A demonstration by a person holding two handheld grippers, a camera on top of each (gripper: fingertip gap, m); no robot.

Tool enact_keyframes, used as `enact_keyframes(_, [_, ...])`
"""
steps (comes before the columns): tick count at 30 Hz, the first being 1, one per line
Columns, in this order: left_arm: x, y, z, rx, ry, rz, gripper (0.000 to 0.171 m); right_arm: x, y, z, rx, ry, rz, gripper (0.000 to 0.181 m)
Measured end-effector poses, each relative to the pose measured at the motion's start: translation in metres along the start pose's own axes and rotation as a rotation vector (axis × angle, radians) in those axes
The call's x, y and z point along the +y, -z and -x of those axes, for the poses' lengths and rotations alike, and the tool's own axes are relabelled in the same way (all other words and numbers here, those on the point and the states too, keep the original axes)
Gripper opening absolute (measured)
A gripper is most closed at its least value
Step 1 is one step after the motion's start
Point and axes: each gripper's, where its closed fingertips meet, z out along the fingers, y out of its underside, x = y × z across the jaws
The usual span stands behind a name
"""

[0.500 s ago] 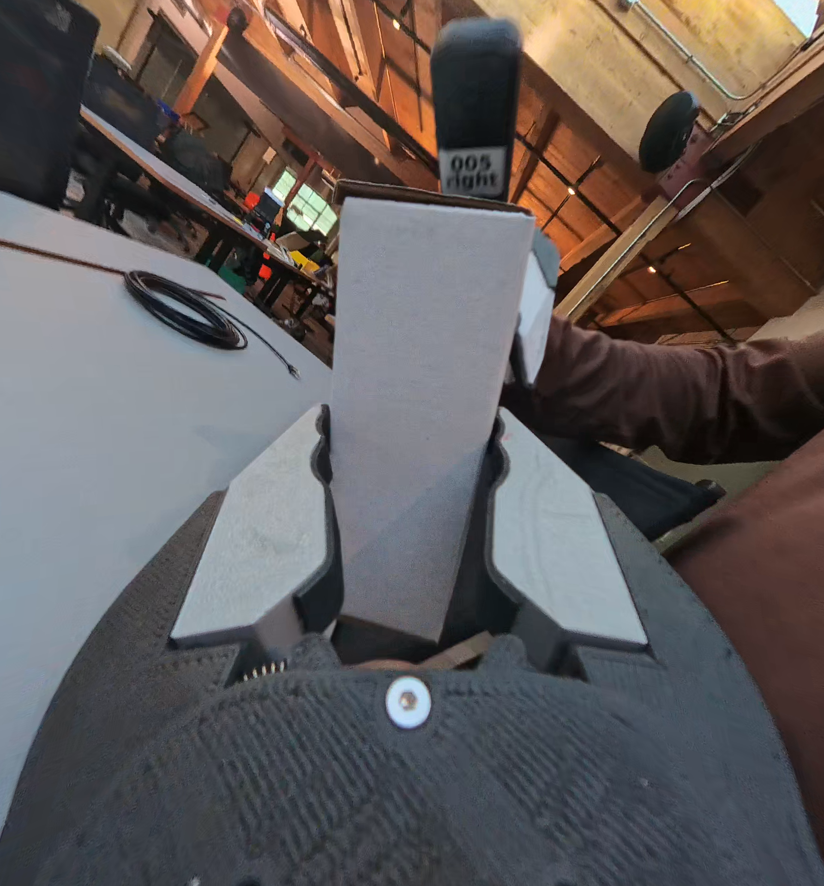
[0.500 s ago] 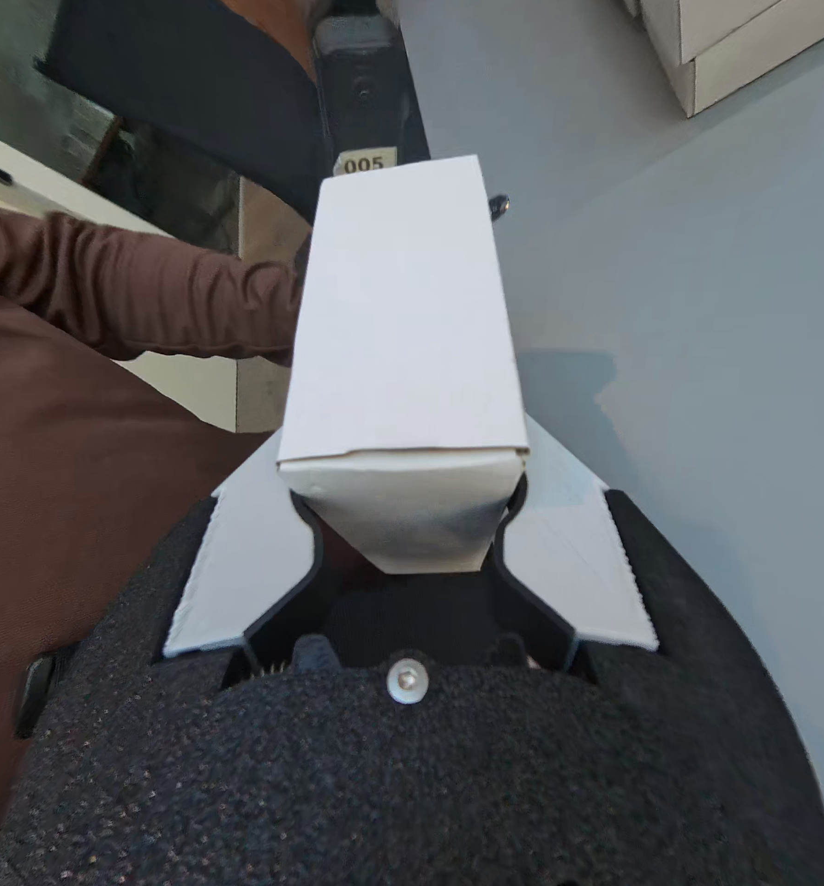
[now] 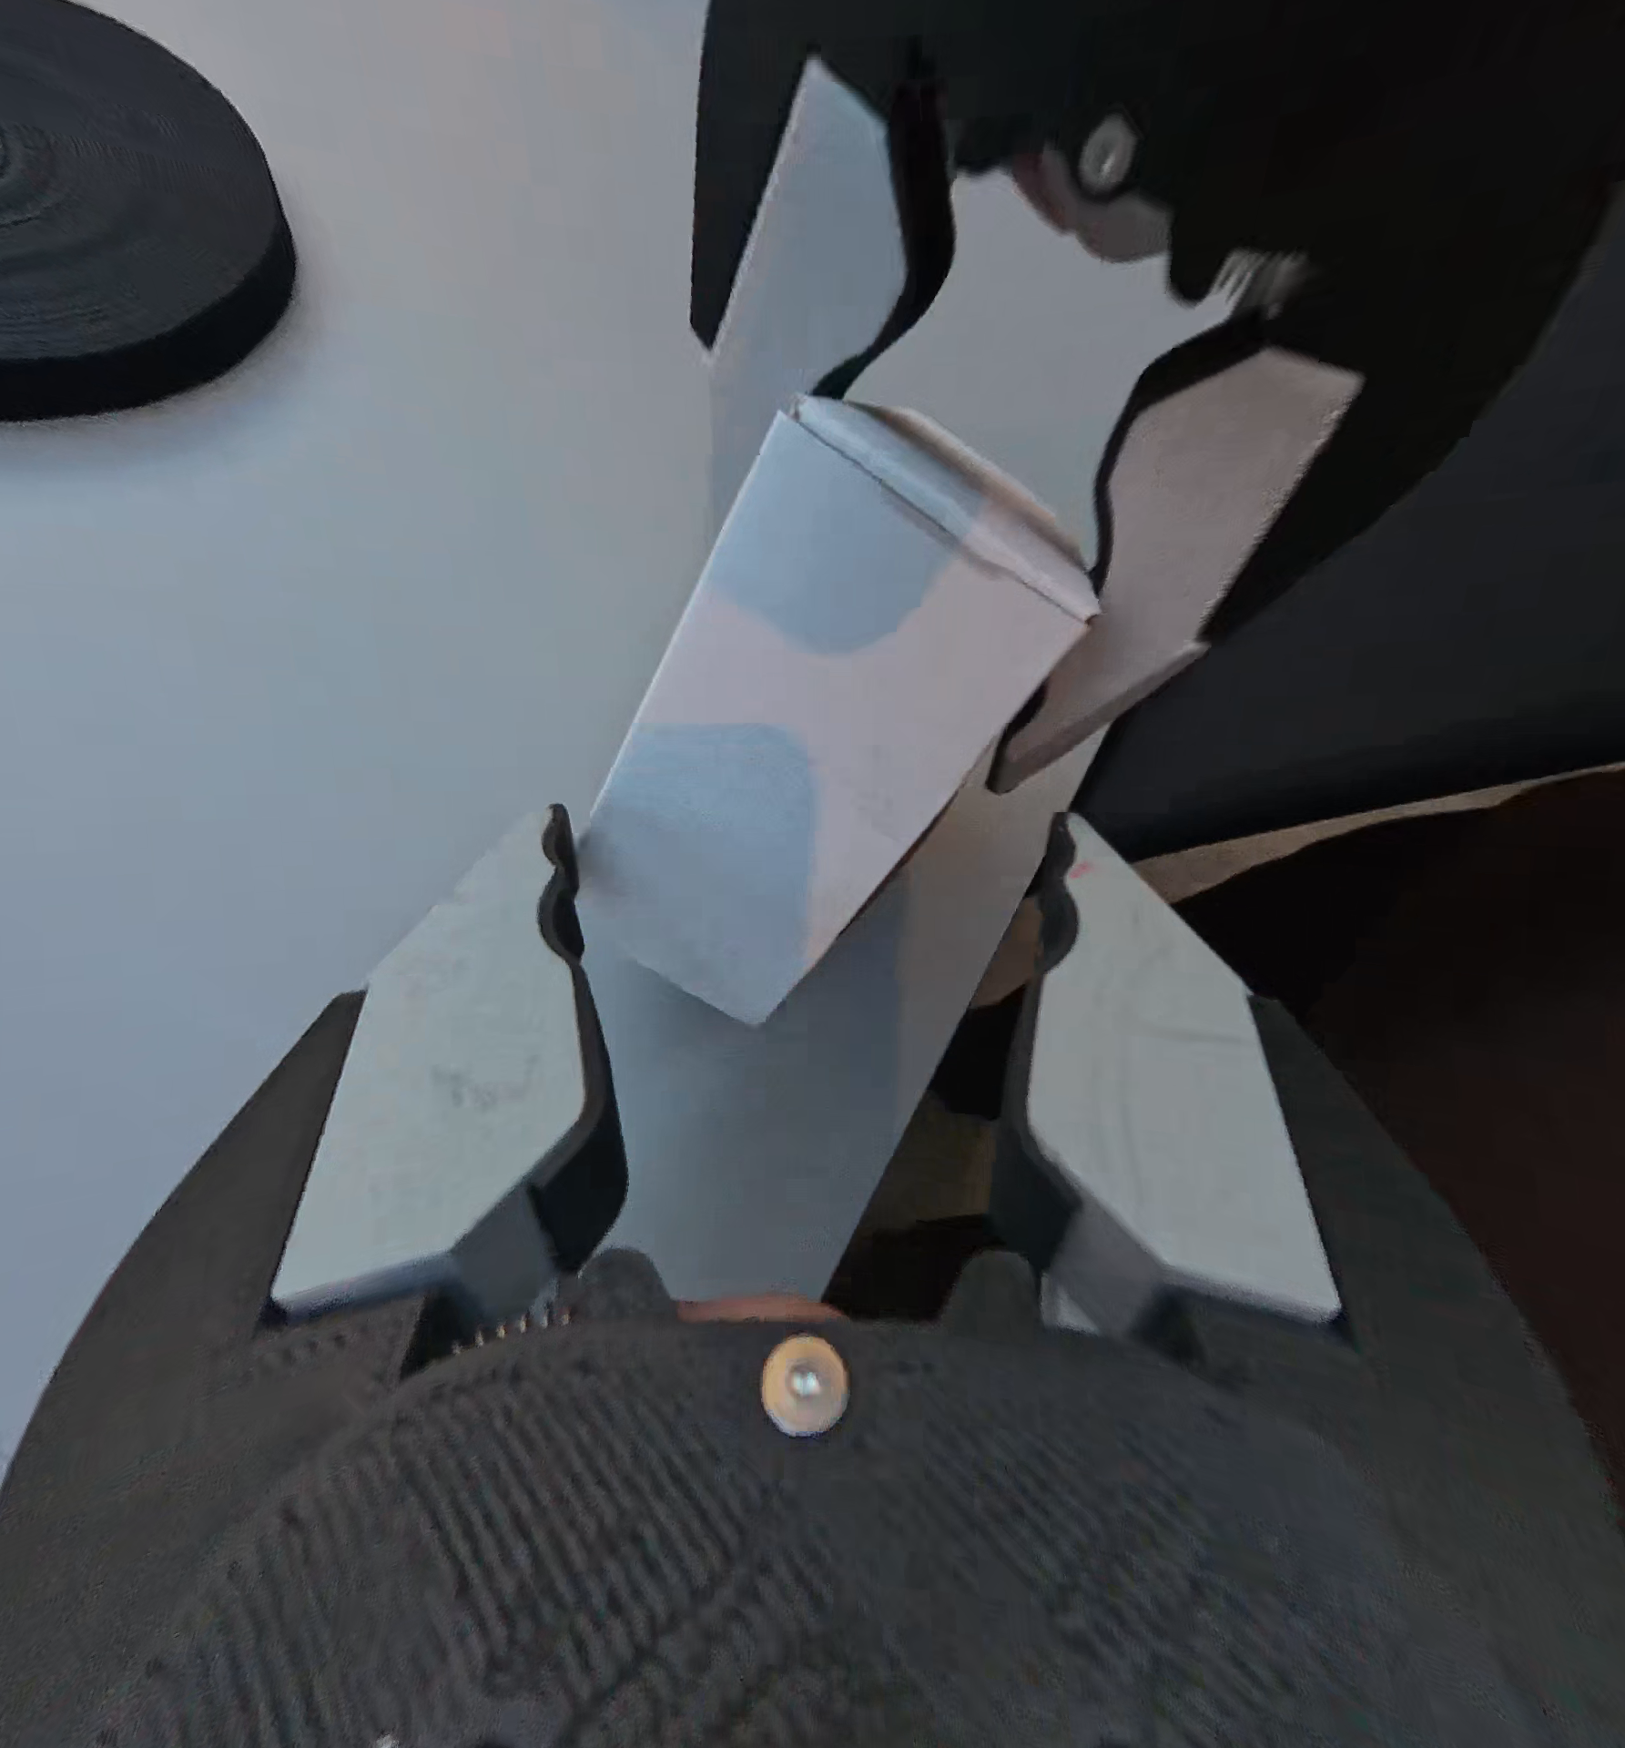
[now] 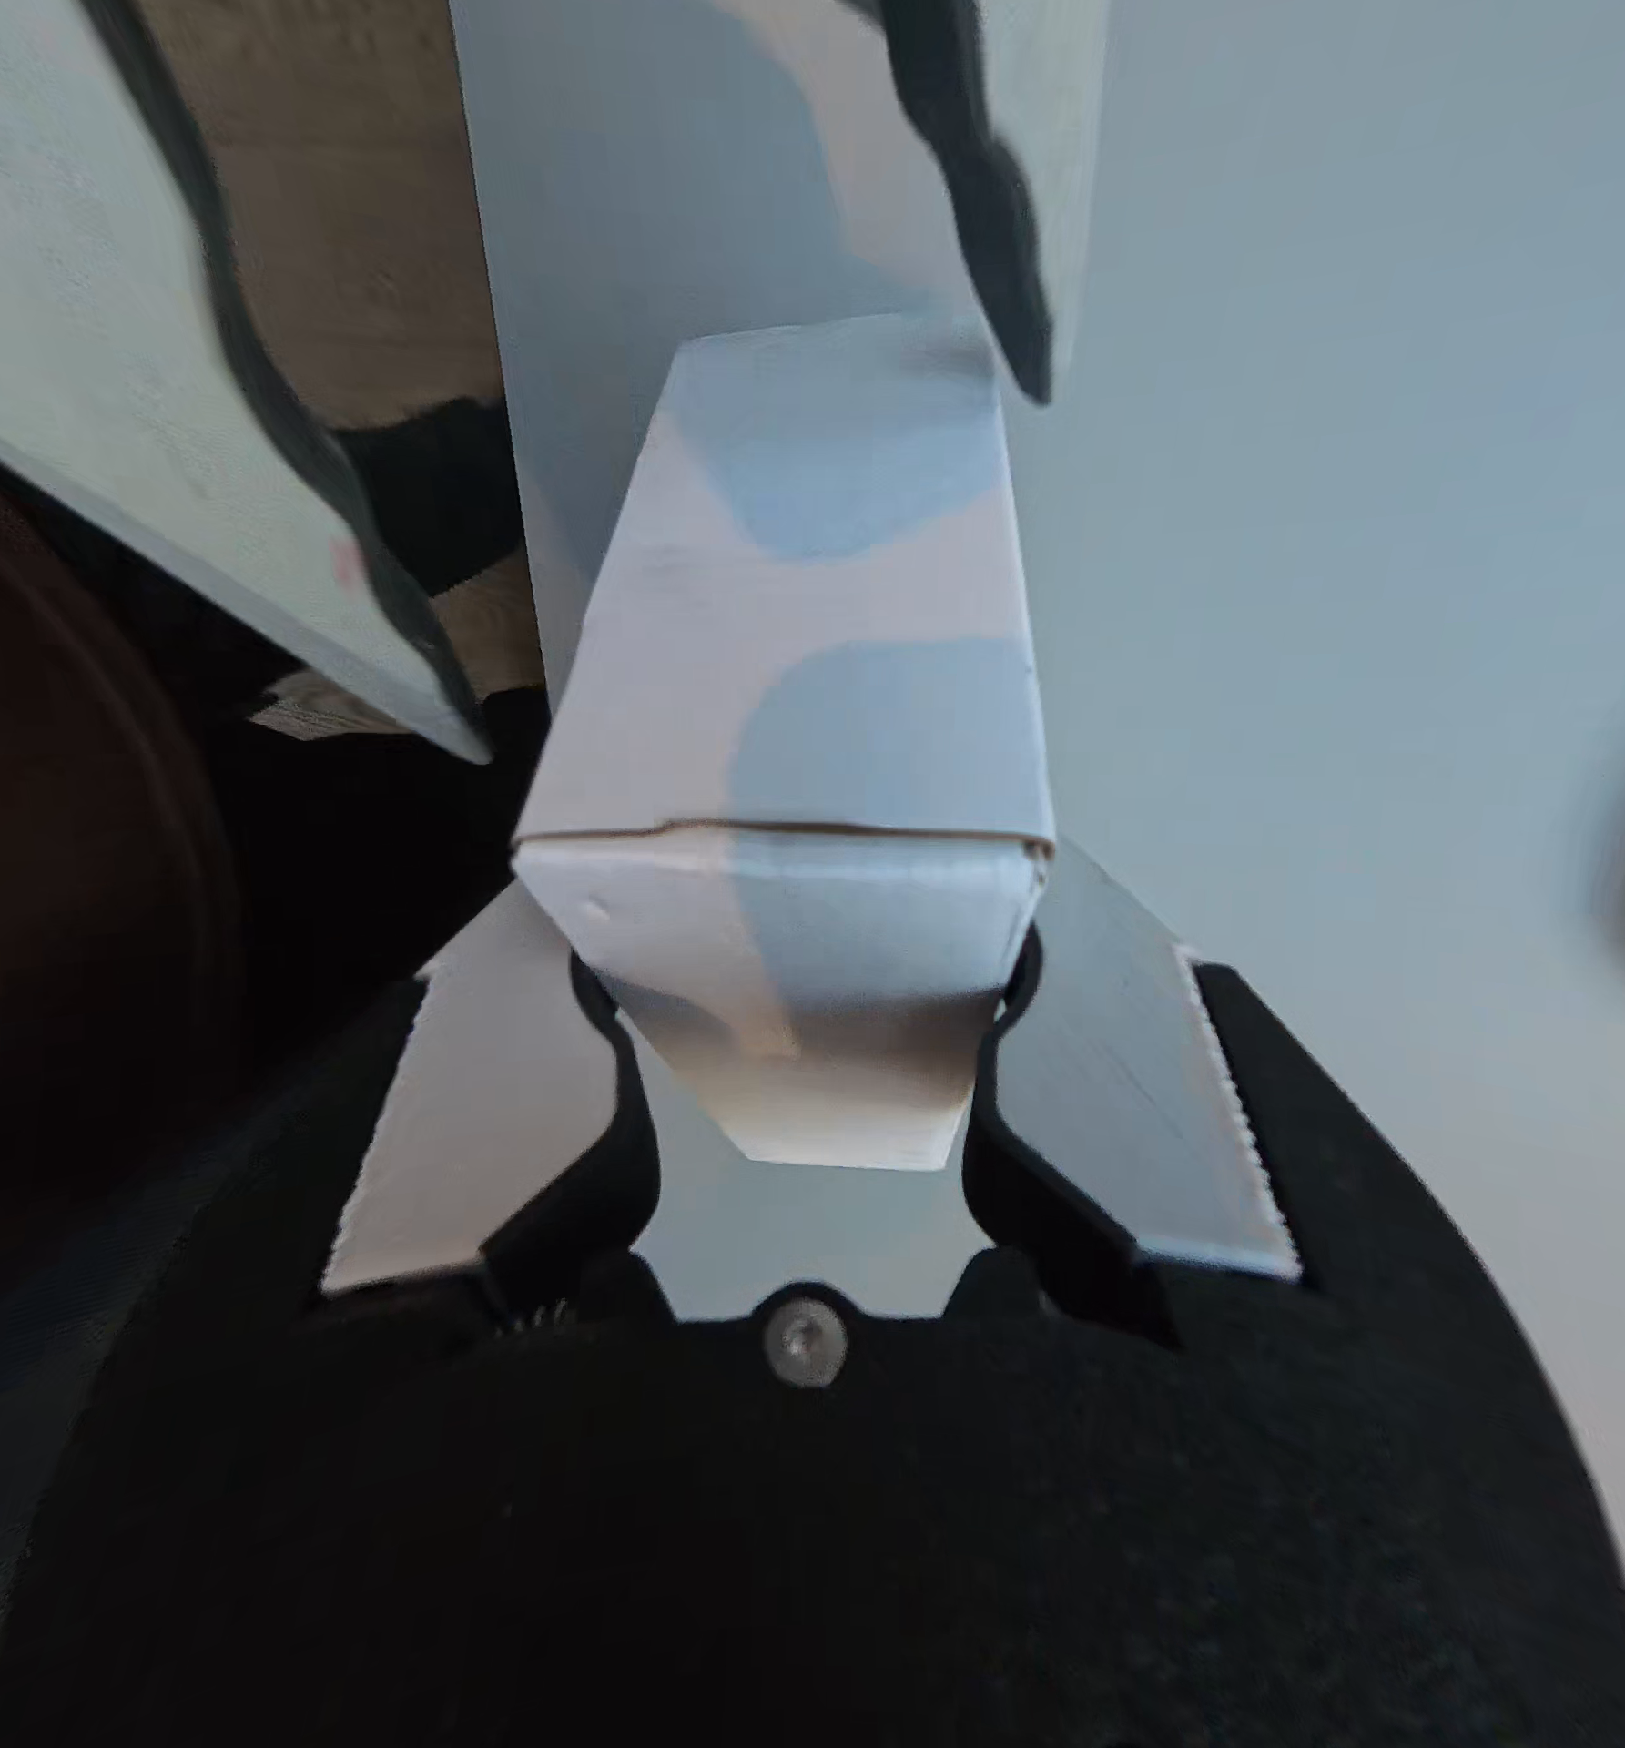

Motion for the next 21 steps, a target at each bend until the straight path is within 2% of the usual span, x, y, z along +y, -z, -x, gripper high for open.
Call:
enact_keyframes(2, [0.004,-0.012,0.002,0.018,-0.013,0.056,0.096,-0.001,0.007,0.003,-0.011,-0.003,-0.034,0.073])
enact_keyframes(4, [0.0,-0.017,0.001,0.043,-0.075,0.072,0.077,0.006,0.012,0.006,-0.013,0.002,-0.05,0.071])
enact_keyframes(5, [0.001,-0.019,0.001,0.05,-0.106,0.091,0.077,0.009,0.012,0.007,-0.006,-0.001,-0.069,0.067])
enact_keyframes(9, [0.037,-0.028,0.016,0.051,-0.158,0.3,0.078,0.015,0.006,0.001,0.049,-0.067,-0.131,0.061])
enact_keyframes(10, [0.042,-0.028,0.016,0.065,-0.163,0.319,0.078,0.015,0.003,0.001,0.053,-0.076,-0.141,0.058])
enact_keyframes(17, [0.023,-0.032,0.003,0.177,-0.179,0.175,0.09,0.012,0.014,0.01,0.066,-0.067,-0.2,0.053])
enact_keyframes(21, [0.016,-0.047,-0.006,0.233,-0.194,0.108,0.078,0.012,0.012,0.008,0.123,-0.048,-0.167,0.053])
